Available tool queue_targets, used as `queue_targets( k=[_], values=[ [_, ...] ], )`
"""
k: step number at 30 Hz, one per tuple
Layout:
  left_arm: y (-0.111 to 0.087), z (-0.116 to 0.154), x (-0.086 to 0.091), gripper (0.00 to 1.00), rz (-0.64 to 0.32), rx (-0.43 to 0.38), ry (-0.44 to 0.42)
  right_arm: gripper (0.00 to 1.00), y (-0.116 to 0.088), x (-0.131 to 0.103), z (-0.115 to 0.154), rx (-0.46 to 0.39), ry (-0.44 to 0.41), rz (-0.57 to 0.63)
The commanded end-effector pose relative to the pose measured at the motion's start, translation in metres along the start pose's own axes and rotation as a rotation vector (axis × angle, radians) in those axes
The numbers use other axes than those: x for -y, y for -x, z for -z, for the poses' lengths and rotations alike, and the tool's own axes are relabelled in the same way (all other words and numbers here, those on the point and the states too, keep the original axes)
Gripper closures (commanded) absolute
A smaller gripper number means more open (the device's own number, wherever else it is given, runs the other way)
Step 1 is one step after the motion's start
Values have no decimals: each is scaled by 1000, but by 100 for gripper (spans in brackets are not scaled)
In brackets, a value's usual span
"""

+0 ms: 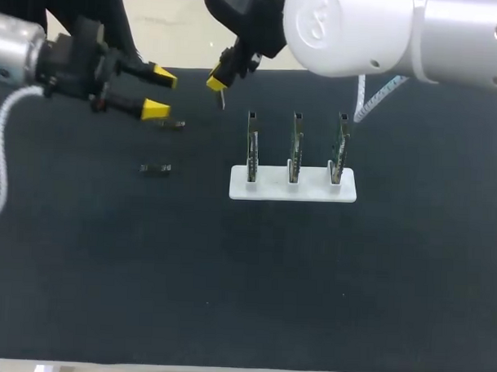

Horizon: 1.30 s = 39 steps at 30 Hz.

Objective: Pick up the optical module with the left hand, and insert it into the network port with the right hand.

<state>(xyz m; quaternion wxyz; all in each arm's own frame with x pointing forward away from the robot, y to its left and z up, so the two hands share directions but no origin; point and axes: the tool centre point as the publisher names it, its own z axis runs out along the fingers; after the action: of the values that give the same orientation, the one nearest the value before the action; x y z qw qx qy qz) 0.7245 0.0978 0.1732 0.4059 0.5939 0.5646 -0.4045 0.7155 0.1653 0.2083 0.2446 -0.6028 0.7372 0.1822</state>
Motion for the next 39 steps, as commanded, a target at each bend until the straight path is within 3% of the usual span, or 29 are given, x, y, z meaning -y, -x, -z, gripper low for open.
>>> queue_targets(
  k=[1,15,39],
  values=[
    [0,26,-8,0,-2,-121,-79,100,4,3,-2,-7,3,-2],
    [-5,65,2,0,-13,-304,-133,100,10,9,-6,-16,1,-7],
    [-4,68,4,0,-22,-278,-160,100,11,13,-5,-53,-2,15]
  ],
)
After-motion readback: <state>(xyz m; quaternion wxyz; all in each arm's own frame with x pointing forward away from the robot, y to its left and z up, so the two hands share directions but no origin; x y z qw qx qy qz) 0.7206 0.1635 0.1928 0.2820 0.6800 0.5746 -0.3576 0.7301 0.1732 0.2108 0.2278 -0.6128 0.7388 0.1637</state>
